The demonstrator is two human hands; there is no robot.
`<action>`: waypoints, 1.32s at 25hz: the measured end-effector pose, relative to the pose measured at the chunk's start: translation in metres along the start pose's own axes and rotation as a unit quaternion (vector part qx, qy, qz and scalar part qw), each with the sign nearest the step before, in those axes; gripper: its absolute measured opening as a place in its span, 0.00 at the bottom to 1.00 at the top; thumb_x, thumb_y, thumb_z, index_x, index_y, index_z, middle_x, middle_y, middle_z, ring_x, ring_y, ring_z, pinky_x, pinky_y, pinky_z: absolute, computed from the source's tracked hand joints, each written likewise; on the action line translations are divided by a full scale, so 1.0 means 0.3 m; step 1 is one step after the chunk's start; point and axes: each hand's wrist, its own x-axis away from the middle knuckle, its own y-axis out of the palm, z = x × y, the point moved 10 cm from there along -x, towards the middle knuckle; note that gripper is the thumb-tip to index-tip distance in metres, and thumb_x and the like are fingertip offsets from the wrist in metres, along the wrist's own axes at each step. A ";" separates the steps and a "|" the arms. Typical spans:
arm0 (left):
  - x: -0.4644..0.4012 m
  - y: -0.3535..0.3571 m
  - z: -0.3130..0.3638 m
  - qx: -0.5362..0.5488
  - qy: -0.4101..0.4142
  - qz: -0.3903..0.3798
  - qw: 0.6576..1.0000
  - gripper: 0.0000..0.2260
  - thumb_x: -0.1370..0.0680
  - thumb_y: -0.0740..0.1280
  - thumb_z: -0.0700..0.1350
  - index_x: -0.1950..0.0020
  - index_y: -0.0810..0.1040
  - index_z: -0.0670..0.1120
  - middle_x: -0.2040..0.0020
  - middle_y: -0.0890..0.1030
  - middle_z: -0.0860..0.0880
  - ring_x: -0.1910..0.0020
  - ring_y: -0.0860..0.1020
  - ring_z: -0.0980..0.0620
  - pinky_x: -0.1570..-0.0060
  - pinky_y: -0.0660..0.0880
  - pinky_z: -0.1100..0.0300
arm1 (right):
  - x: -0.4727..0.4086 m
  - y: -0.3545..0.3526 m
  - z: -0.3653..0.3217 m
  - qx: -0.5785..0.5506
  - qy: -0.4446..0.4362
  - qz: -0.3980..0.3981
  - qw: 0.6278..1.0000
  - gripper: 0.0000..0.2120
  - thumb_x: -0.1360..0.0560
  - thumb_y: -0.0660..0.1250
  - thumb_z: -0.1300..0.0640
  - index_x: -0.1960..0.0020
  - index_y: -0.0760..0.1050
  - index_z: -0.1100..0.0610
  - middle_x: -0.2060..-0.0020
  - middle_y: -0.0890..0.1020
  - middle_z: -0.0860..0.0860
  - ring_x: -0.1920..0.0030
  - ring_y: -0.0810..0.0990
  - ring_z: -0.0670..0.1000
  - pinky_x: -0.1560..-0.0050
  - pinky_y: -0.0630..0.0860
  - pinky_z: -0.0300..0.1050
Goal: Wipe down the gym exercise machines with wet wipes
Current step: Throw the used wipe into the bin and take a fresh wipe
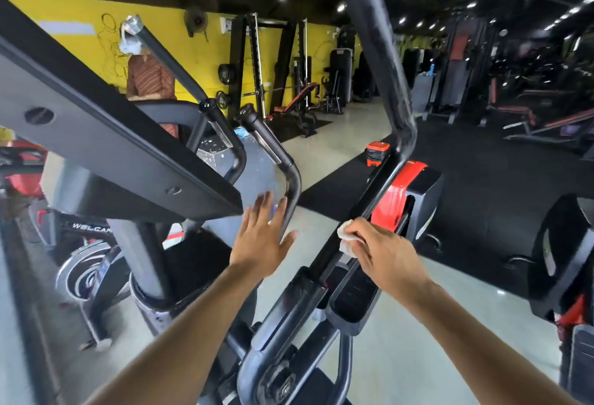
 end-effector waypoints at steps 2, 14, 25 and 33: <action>0.095 0.145 -0.077 0.035 -0.055 -0.048 0.997 0.36 0.15 0.50 0.65 0.15 0.37 0.53 0.17 0.34 0.48 0.15 0.40 0.45 0.17 0.46 0.44 | -0.013 0.001 0.006 -0.026 -0.005 -0.011 1.000 0.10 0.24 0.72 0.61 0.46 0.75 0.50 0.55 0.84 0.39 0.61 0.81 0.40 0.67 0.68 0.25; 0.155 0.213 -0.076 0.101 -0.016 0.012 0.995 0.38 0.15 0.56 0.64 0.14 0.43 0.49 0.14 0.45 0.49 0.17 0.58 0.45 0.21 0.60 0.49 | -0.005 0.020 -0.002 -0.010 0.002 -0.006 1.000 0.10 0.21 0.67 0.59 0.41 0.78 0.51 0.51 0.85 0.47 0.57 0.85 0.48 0.60 0.75 0.35; 0.151 0.221 -0.098 0.239 -0.015 -0.012 0.971 0.33 0.14 0.52 0.64 0.15 0.39 0.58 0.15 0.40 0.61 0.18 0.61 0.49 0.38 0.79 0.47 | 0.035 0.074 -0.100 0.080 0.023 -0.090 0.992 0.10 0.22 0.65 0.62 0.45 0.75 0.49 0.59 0.80 0.49 0.58 0.76 0.55 0.65 0.75 0.46; 0.149 0.228 -0.093 0.233 0.003 -0.006 0.973 0.34 0.16 0.52 0.66 0.16 0.37 0.62 0.18 0.35 0.67 0.22 0.69 0.48 0.54 0.82 0.49 | -0.030 -0.023 0.046 0.024 0.074 -0.045 0.996 0.09 0.19 0.62 0.62 0.44 0.77 0.51 0.51 0.71 0.48 0.58 0.74 0.50 0.62 0.76 0.42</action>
